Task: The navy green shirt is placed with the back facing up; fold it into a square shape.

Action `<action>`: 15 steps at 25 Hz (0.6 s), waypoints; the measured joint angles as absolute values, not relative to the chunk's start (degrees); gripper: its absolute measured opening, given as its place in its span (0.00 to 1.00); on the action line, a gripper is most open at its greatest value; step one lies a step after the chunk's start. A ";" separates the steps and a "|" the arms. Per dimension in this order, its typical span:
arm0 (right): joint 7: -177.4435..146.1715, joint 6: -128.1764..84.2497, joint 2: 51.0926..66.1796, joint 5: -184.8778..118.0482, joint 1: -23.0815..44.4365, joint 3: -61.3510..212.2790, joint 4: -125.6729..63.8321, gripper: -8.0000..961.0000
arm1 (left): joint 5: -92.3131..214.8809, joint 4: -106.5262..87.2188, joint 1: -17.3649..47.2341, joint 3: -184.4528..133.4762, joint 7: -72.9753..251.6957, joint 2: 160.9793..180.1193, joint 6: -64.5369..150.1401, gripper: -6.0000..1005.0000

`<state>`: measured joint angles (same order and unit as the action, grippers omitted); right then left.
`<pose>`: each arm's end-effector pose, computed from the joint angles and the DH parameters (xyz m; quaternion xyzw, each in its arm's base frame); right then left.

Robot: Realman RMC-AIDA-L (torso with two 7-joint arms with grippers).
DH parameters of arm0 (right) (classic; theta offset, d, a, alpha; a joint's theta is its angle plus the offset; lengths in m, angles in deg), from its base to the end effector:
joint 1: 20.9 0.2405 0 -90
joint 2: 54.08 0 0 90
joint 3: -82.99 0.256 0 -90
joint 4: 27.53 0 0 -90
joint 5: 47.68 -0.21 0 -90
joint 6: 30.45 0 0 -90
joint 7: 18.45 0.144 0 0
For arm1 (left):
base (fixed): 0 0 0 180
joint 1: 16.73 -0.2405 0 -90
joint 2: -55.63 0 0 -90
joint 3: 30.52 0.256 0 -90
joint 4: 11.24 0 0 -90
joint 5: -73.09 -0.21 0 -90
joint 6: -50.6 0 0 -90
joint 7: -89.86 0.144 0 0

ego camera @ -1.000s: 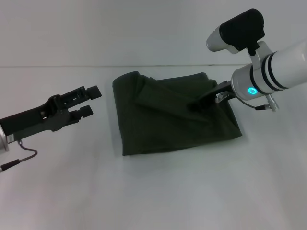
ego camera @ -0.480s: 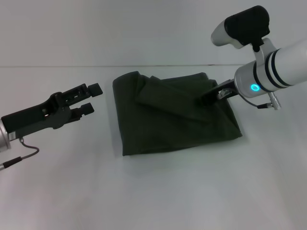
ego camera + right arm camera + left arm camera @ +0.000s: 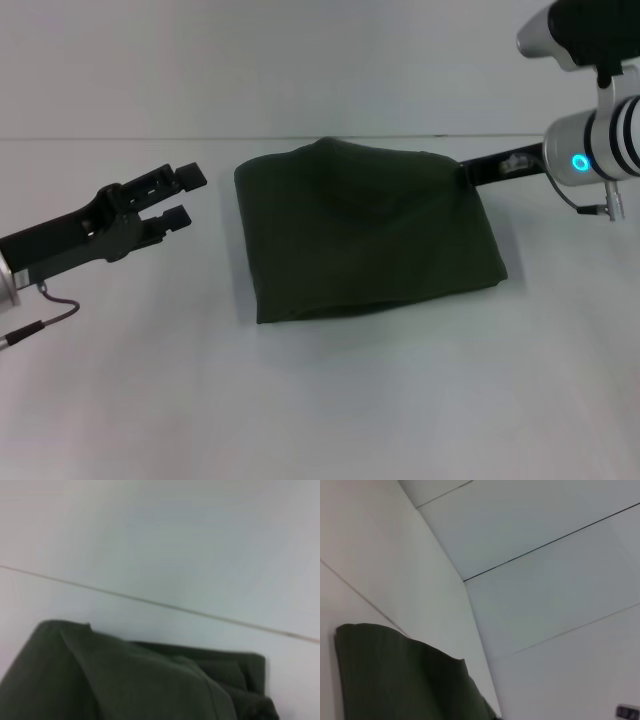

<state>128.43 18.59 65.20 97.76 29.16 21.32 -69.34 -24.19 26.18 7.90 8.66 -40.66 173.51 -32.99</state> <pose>0.1927 0.4625 -0.0159 -0.8403 0.4297 0.0225 0.3297 -0.2830 0.3363 0.0367 -0.6694 -0.6138 -0.4109 0.0795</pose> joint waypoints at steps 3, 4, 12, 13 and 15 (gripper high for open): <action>130.56 16.07 65.43 99.90 28.89 21.31 -67.28 0.01 | -24.19 26.20 8.14 8.61 -40.66 173.59 -32.98 0.93; 131.19 15.13 65.43 100.41 28.90 21.29 -66.10 0.01 | -24.19 26.20 8.21 8.61 -40.66 173.62 -32.97 0.93; 131.54 13.17 65.31 99.95 28.80 21.59 -63.01 0.02 | -24.19 25.82 8.30 7.82 -40.44 173.68 -32.63 0.93; 131.54 13.19 65.28 99.90 28.80 21.83 -63.02 0.02 | -24.19 25.81 8.30 7.78 -40.41 173.68 -32.56 0.93; 131.69 12.80 65.04 99.88 28.87 22.57 -63.04 0.02 | -24.20 25.69 8.30 7.77 -40.30 173.67 -32.53 0.93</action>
